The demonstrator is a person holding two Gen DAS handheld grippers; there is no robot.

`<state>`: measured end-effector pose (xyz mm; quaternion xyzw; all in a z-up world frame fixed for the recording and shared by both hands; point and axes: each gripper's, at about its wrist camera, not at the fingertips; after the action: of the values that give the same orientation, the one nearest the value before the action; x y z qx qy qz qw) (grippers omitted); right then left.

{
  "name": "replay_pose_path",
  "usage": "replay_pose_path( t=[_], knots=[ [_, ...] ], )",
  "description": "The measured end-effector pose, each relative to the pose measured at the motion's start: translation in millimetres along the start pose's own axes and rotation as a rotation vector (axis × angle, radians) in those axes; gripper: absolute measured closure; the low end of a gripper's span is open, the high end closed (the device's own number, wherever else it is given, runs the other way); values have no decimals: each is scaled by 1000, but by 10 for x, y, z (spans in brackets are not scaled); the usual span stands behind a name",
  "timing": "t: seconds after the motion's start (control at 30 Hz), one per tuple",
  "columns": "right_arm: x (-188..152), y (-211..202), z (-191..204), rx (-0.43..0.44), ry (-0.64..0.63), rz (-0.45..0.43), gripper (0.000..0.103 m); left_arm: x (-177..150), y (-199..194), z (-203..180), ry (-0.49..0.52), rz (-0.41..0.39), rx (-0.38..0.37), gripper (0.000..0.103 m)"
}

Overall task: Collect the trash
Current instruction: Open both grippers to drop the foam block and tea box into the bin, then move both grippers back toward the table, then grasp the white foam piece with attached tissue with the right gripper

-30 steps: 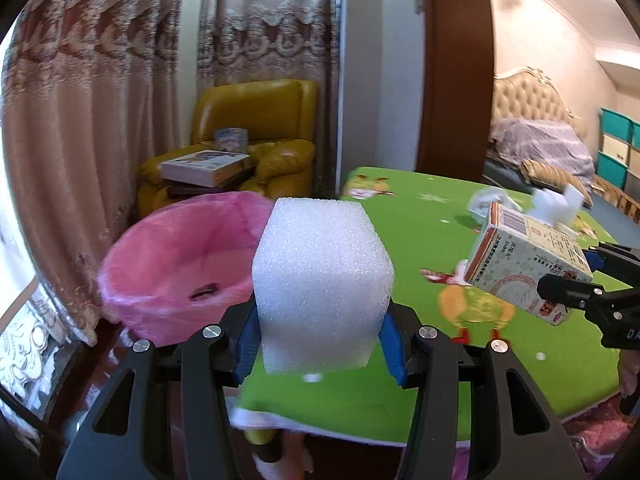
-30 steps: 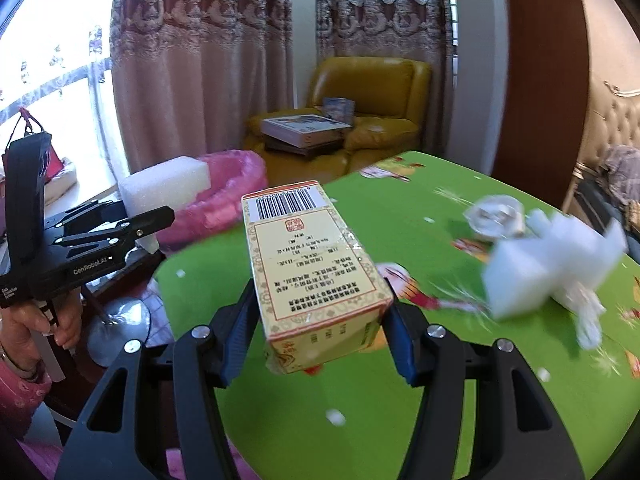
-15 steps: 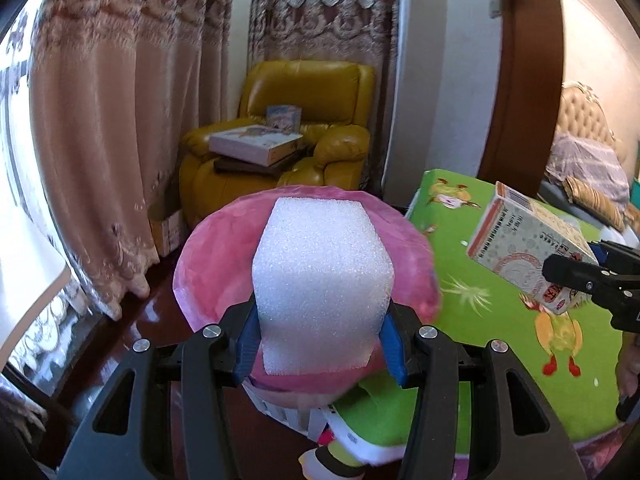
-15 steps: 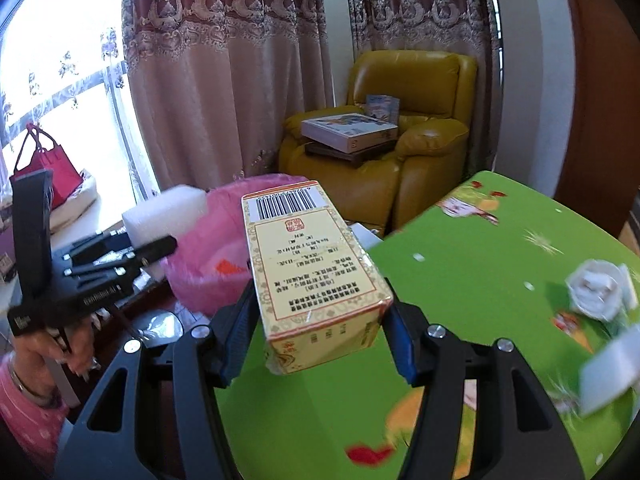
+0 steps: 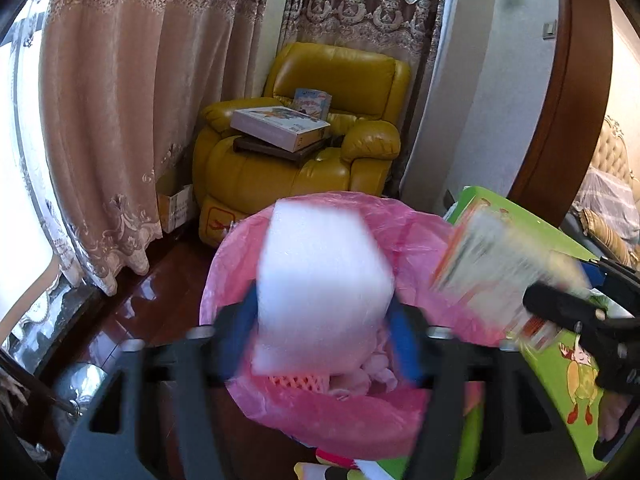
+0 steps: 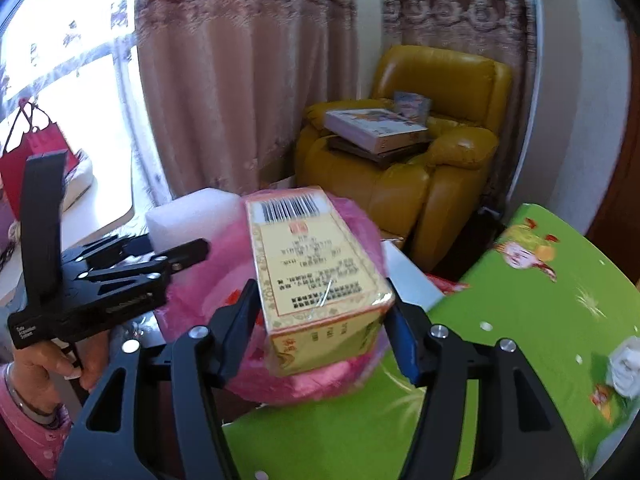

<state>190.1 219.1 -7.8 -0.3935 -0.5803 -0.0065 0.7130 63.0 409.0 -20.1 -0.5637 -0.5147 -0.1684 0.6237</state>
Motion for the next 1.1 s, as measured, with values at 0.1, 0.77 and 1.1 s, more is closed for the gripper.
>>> replay_pose_path(
  t=[0.1, 0.77, 1.1],
  knots=[
    [-57, -129, -41, 0, 4, -26, 29, -29, -107, 19, -35, -50, 25, 18],
    [-1586, -2021, -1801, -341, 230, -87, 29, -798, -423, -2380, 299, 16, -284, 13],
    [-2053, -2496, -2858, -474, 343, -71, 27, -1182, -212, -3491, 365, 95, -420, 13]
  ],
)
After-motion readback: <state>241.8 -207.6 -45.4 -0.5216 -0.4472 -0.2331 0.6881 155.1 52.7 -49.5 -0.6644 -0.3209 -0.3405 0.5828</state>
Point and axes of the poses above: each gripper's, at about its wrist camera, not at the fingertips, and y roughly the way its jaws point, z to its left, x to its top, and after that the axes turned 4 degrees about -z, right-handed
